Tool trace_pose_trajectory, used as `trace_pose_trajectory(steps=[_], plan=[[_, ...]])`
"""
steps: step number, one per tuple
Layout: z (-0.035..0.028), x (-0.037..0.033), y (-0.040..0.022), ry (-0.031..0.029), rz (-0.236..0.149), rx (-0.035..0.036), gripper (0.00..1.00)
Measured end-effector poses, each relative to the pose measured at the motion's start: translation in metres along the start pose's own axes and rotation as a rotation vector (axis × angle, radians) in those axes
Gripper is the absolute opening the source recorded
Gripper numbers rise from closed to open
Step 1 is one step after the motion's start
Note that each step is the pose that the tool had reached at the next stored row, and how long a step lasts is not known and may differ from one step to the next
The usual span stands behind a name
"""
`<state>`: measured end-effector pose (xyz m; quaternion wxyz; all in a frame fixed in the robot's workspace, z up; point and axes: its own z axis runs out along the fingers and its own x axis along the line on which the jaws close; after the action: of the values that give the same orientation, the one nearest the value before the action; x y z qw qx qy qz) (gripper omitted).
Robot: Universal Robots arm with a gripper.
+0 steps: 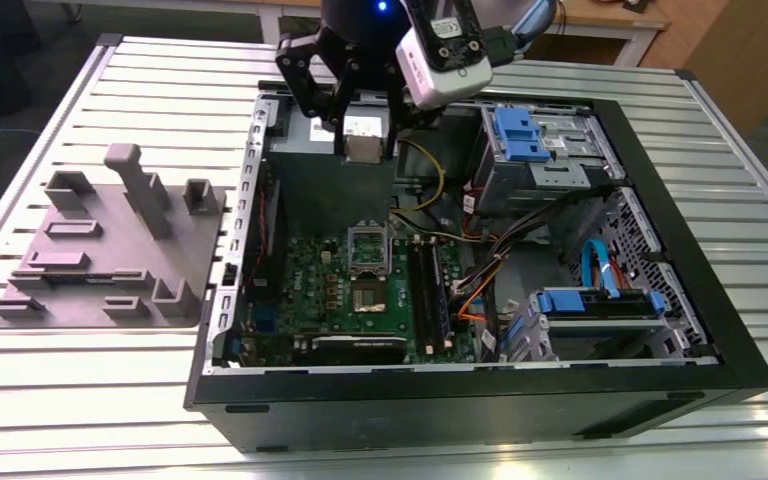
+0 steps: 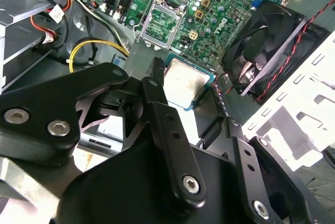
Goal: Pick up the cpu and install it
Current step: 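Place the cpu into insertion slot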
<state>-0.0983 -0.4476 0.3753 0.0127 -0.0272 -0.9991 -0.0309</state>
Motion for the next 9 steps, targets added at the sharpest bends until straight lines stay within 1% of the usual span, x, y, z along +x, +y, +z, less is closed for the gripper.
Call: trace_pose_trajectory(steps=[5,7,9], plan=[[0.0009,0.0000,-0.0001,0.0000,0.000,0.0000,0.47],[0.0056,-0.0002,-0.0004,0.0000,0.000,0.0000,0.47],[0.0058,-0.0002,-0.0004,0.0000,0.000,0.0000,0.47]])
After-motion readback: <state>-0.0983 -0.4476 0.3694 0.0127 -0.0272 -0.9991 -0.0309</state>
